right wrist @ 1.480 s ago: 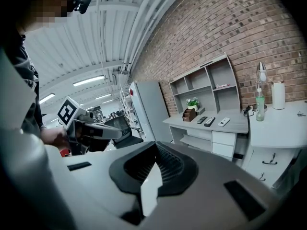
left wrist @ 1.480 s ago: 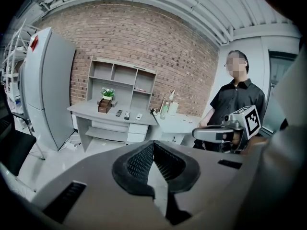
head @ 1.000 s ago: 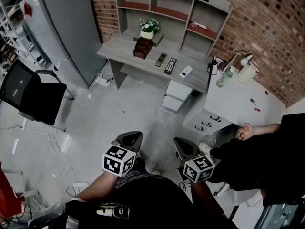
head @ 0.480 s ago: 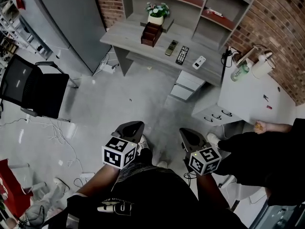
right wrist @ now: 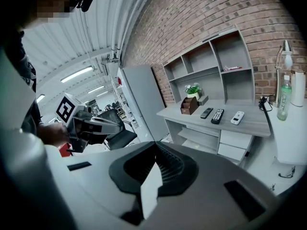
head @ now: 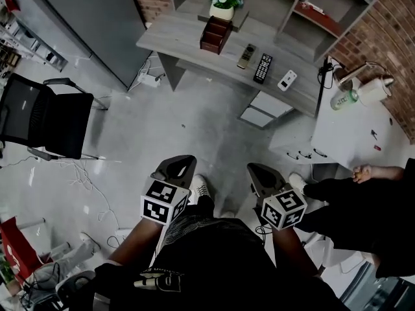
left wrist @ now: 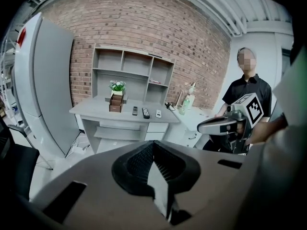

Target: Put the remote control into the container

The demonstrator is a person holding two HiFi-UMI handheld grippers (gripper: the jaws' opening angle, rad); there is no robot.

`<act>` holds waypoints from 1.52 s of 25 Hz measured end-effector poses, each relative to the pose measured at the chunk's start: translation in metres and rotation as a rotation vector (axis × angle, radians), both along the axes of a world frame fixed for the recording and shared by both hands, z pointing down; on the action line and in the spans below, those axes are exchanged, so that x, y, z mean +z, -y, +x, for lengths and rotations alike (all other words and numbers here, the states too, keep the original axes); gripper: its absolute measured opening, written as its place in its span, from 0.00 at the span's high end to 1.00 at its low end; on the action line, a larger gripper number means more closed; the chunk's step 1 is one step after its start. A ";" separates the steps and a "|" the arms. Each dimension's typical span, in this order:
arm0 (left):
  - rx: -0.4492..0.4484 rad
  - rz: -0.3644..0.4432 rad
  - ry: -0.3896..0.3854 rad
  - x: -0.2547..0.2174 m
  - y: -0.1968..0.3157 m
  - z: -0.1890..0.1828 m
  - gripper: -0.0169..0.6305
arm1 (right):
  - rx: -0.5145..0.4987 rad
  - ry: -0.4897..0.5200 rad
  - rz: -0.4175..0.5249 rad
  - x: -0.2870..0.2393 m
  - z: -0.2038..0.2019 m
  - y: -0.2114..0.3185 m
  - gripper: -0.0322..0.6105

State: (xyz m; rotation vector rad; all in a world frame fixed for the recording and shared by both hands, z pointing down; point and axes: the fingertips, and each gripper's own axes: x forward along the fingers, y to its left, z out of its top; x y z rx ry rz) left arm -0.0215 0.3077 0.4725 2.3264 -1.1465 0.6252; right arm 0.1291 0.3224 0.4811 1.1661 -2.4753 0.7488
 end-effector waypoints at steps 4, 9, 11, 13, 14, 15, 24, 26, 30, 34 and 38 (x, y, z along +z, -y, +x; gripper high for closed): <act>0.035 -0.043 -0.022 0.001 0.020 -0.008 0.96 | -0.002 -0.008 0.015 -0.009 -0.016 0.024 0.94; 0.039 -0.024 -0.007 -0.003 0.041 -0.029 0.96 | -0.003 -0.015 0.065 -0.025 -0.035 0.053 0.94; 0.032 -0.013 -0.006 -0.006 0.050 -0.035 0.96 | -0.008 -0.016 0.079 -0.029 -0.042 0.061 0.94; 0.029 -0.008 -0.002 -0.008 0.054 -0.038 0.96 | -0.018 -0.013 0.085 -0.031 -0.049 0.065 0.94; 0.028 -0.006 0.000 -0.008 0.055 -0.040 0.96 | -0.021 -0.010 0.085 -0.031 -0.051 0.066 0.94; 0.028 -0.004 0.002 -0.009 0.055 -0.040 0.96 | -0.022 -0.006 0.084 -0.031 -0.053 0.067 0.94; -0.020 -0.015 0.009 0.003 0.069 -0.054 0.96 | -0.065 0.004 0.059 -0.013 -0.068 0.087 0.94; -0.028 -0.034 0.016 0.011 0.072 -0.057 0.96 | -0.070 -0.003 0.049 -0.005 -0.068 0.094 0.94; -0.035 -0.034 0.034 0.009 0.086 -0.067 0.96 | -0.084 0.019 0.050 -0.002 -0.081 0.123 0.94; -0.046 -0.031 0.051 0.010 0.115 -0.072 0.96 | -0.102 0.031 0.066 -0.004 -0.090 0.158 0.94; -0.021 -0.041 0.057 0.009 0.148 -0.068 0.96 | -0.096 0.033 0.061 -0.004 -0.091 0.193 0.94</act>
